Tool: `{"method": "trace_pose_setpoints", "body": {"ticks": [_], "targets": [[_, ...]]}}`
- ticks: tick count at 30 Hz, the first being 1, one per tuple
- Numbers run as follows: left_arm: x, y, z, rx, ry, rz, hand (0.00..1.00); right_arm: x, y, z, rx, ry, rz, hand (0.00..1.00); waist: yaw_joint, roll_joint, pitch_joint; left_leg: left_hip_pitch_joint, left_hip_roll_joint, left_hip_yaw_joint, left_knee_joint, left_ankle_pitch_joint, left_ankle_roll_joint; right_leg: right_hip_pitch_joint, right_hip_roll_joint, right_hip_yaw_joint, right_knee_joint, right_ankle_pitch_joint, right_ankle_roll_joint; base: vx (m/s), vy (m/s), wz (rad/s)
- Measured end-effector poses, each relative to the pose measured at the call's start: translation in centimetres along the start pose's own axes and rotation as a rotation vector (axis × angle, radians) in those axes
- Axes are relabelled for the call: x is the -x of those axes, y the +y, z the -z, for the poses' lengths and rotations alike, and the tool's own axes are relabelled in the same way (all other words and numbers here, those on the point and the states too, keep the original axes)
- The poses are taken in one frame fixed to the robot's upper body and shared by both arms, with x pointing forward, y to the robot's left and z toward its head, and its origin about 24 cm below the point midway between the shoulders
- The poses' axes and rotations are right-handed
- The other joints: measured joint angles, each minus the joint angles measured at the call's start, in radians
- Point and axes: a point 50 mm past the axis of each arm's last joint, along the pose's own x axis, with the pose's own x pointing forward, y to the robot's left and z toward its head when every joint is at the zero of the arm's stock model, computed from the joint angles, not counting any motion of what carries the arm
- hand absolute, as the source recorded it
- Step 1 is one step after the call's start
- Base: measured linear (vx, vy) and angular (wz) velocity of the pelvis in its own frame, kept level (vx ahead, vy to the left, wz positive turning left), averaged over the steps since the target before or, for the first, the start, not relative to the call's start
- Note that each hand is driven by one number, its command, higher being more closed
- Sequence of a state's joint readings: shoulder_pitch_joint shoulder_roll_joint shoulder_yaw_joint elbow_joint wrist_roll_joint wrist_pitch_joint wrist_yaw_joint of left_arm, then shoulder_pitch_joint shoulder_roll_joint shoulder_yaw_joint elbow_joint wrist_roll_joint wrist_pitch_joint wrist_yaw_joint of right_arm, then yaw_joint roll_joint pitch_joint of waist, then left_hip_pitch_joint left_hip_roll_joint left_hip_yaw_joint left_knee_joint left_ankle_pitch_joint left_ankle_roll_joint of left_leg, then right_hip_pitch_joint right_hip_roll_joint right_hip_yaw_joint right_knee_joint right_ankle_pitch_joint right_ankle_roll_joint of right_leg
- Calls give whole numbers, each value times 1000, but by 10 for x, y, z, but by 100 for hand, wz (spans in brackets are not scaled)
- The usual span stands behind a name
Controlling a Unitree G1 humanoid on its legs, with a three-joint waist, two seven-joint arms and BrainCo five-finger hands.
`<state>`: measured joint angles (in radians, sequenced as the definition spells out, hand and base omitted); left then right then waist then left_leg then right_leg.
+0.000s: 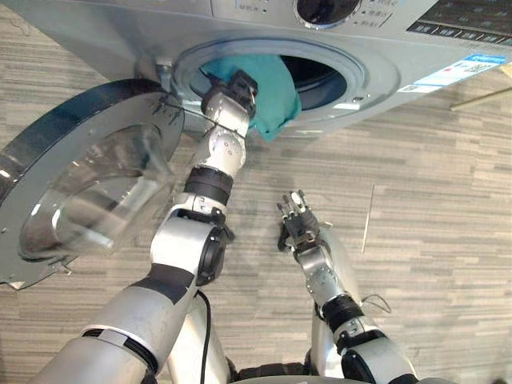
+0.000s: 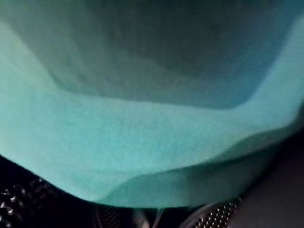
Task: Pick up the laundry basket with both hands and put the clothes into the washing machine.
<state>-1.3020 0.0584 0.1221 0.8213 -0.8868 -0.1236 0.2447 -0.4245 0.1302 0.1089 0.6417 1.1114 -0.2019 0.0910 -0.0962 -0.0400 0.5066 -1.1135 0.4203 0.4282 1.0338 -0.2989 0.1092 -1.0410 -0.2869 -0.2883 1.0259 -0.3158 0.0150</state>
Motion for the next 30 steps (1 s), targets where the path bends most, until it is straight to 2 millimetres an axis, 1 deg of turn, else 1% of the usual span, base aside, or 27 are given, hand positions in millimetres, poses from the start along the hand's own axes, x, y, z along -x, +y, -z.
{"method": "trace_pose_setpoints", "body": {"ticks": [2,4,5,6,8,10,12,13,14,15,17,18,19,21,23,24,25,26,27,28,29,30], "targets": [[-3,-19,-25,25,-82,64,100,-2,12,-10,-44,-57,-46,0,-3,-3,10,-59,19,0,22,0,1,-61,10,6,10,7,-2,-53,-70,-23],[-2,-38,-47,53,-162,129,100,-2,22,-19,-73,-114,-93,0,-5,-6,30,-116,23,0,36,1,3,-120,10,11,25,10,-5,-51,-66,-12],[-2,-42,-54,64,-185,138,100,-2,25,-22,-85,-127,-103,0,-6,-6,30,-134,26,0,38,5,10,-139,11,10,26,12,-5,-56,-62,-11],[0,-49,-70,78,-248,161,100,1,30,-30,-119,-175,-140,0,-8,-7,37,-182,32,-1,45,9,17,-185,12,9,33,14,-8,-52,-50,-9],[3,-52,-82,86,-297,172,100,6,31,-37,-138,-210,-160,0,-8,-9,39,-211,34,-2,48,10,18,-214,12,9,38,14,-8,-40,-37,-6],[8,-60,-91,111,-330,203,100,11,28,-45,-146,-236,-170,0,-11,-9,40,-236,34,-2,48,11,20,-239,12,8,37,15,-9,-33,-14,-4],[14,-67,-100,165,-365,219,100,16,27,-50,-141,-255,-192,0,-19,-9,40,-253,35,-2,47,11,20,-255,14,7,34,15,-9,-39,-3,-5],[17,-70,-109,189,-399,226,100,19,28,-52,-138,-263,-209,0,-29,-10,40,-267,41,-2,46,11,19,-265,19,5,29,16,-10,-62,4,-21],[19,-78,-121,218,-430,245,100,22,29,-55,-138,-273,-228,0,-25,-10,40,-284,54,0,44,10,19,-281,31,3,15,23,-11,-63,7,-24],[20,-83,-128,232,-446,251,100,23,29,-56,-140,-277,-234,0,-27,-10,40,-293,55,2,41,10,19,-291,35,3,11,26,-12,-60,11,-29],[26,-103,-157,250,-509,302,100,26,33,-60,-139,-287,-263,0,-29,-10,40,-321,68,6,38,14,22,-322,45,0,4,33,-20,-31,10,-21],[33,-117,-179,232,-565,345,100,26,34,-61,-163,-290,-283,0,-29,-10,40,-326,78,6,41,16,27,-327,51,-5,4,36,-25,-13,7,-22],[33,-119,-184,205,-570,346,100,27,34,-61,-170,-290,-288,0,-30,-13,40,-326,89,4,43,16,27,-322,58,-12,-1,38,-28,-17,7,-17],[34,-124,-186,173,-573,346,100,31,32,-65,-183,-303,-291,0,-30,-15,40,-328,89,8,31,26,27,-326,60,-16,-10,42,-35,-40,5,-6],[36,-130,-193,103,-588,359,100,35,32,-68,-189,-308,-303,0,-30,-15,40,-339,90,5,10,41,16,-328,67,-31,-34,54,-43,-52,9,-3],[35,-137,-197,38,-597,359,100,36,31,-70,-187,-314,-303,0,-26,-15,41,-343,93,4,3,46,16,-329,71,-38,-40,57,-47,-46,9,-1],[33,-138,-199,-49,-614,347,100,37,30,-72,-188,-318,-303,0,-25,-16,41,-346,95,2,1,51,18,-329,73,-42,-42,57,-48,-43,7,-1],[33,-137,-201,-92,-628,339,100,38,30,-73,-187,-318,-305,0,-24,-17,42,-346,96,1,0,54,20,-329,74,-42,-42,58,-49,-35,3,-1],[32,-138,-203,-213,-661,323,100,39,29,-74,-182,-319,-309,0,-21,-19,43,-346,97,1,-3,58,18,-330,76,-43,-45,59,-51,0,0,0],[30,-140,-206,-385,-703,294,0,41,29,-75,-177,-323,-313,0,-20,-20,43,-349,98,-2,-7,61,15,-330,77,-48,-48,62,-55,-34,9,0],[29,-143,-207,-586,-763,251,0,42,28,-76,-173,-324,-316,0,-20,-24,44,-351,98,-3,-11,66,19,-330,77,-52,-51,64,-59,0,0,0],[29,-145,-205,-707,-803,224,0,42,28,-76,-172,-324,-320,0,-20,-28,45,-351,98,-3,-12,68,19,-330,77,-53,-52,64,-59,0,0,0]]}}
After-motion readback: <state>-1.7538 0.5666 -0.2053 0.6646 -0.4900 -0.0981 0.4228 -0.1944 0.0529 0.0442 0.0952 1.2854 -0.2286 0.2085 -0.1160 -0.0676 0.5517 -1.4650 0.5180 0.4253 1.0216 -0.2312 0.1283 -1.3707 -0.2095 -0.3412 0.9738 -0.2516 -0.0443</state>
